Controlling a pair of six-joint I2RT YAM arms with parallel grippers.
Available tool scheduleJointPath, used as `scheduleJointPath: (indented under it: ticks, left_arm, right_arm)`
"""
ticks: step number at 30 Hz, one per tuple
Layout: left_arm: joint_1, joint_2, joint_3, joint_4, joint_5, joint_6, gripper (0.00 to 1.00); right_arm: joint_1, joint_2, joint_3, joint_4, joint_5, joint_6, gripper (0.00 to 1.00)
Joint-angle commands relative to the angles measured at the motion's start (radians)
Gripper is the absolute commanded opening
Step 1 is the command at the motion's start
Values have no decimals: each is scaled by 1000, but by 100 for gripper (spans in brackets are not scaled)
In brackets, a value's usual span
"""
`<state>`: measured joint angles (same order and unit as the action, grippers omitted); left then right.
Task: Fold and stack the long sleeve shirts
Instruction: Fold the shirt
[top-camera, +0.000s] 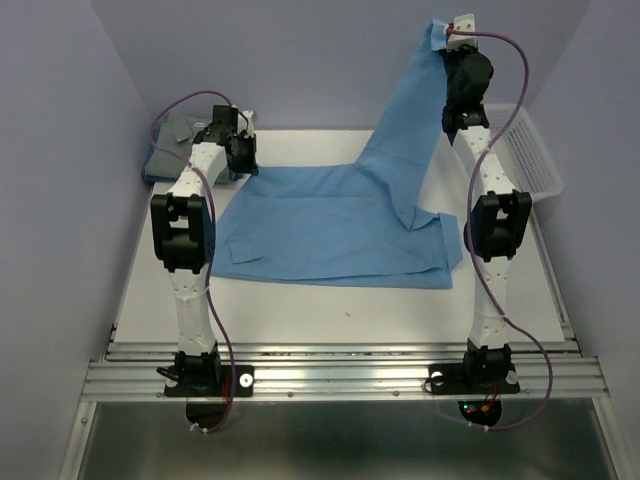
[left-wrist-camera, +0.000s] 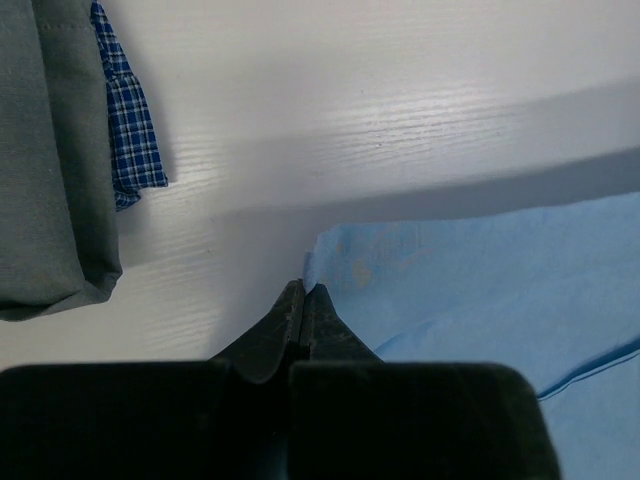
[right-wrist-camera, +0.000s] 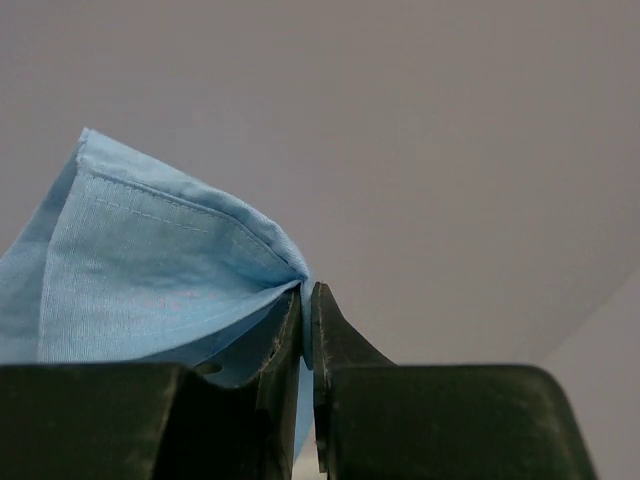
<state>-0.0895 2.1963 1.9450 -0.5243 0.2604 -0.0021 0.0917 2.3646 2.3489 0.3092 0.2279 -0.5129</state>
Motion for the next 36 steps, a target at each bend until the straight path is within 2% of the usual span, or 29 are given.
scheduleJointPath:
  ticks: [1, 3, 4, 8, 12, 14, 16, 18, 20, 21, 23, 24, 25, 26, 27, 28, 29, 31, 32, 36]
  left_arm:
    - [4, -1, 65, -8, -9, 31, 0]
    - [4, -3, 62, -3, -9, 31, 0]
    - [4, -7, 52, 4, -7, 30, 0]
    - [4, -15, 43, -3, -18, 30, 0]
    - [4, -36, -6, 12, -26, 21, 0]
    - [4, -58, -50, 36, -26, 8, 0]
    - [4, -73, -78, 46, -17, 8, 0]
    - [4, -84, -98, 53, -16, 8, 0]
    - [4, -105, -127, 69, -30, 8, 0]
    - [4, -119, -138, 73, -32, -19, 0]
    - [2, -135, -167, 89, -20, -25, 0]
    - [2, -154, -182, 96, -15, -33, 0]
    - [2, -165, -196, 105, -15, -39, 0]
    - [2, -178, -228, 122, -13, -44, 0]
    - [1, -202, -247, 133, -10, -52, 0]
    - [0, -214, -282, 145, -7, -68, 0]
    - [-1, -227, -299, 164, -7, -76, 0]
    - [-6, -265, -346, 176, -16, -90, 0]
    - [-10, -277, -357, 179, -27, -94, 0]
    - [-27, -339, -426, 187, -87, -116, 0]
  right_arm:
    - [-9, -7, 104, 267, -230, 126, 2]
    - [-9, -4, 128, 245, -333, 129, 2]
    - [-9, -17, 141, 202, -432, 132, 3]
    - [-9, -62, 98, 159, -698, 94, 4]
    - [-9, -71, 112, 185, -820, 167, 4]
    - [3, -71, 115, 153, -884, 154, 5]
    - [37, -76, 109, 46, -930, 65, 5]
    - [48, -90, 92, -11, -987, 60, 4]
    - [63, -125, 67, -109, -1106, 83, 4]
    - [72, -148, 47, -160, -1125, 36, 3]
    - [123, -253, -38, -409, -1101, -109, 2]
    - [147, -351, -141, -555, -1067, -274, 1]
    - [172, -352, -208, -587, -1026, -332, 1]
    - [210, -467, -285, -584, -930, -355, 1]
    - [220, -525, -363, -559, -909, -328, 1]
    - [220, -582, -514, -474, -908, -288, 1]
    - [220, -693, -587, -426, -898, -238, 1]
    - [220, -804, -716, -310, -897, -106, 1]
    - [220, -906, -832, -256, -903, -51, 1]
    - [220, -1082, -968, -255, -850, 143, 1]
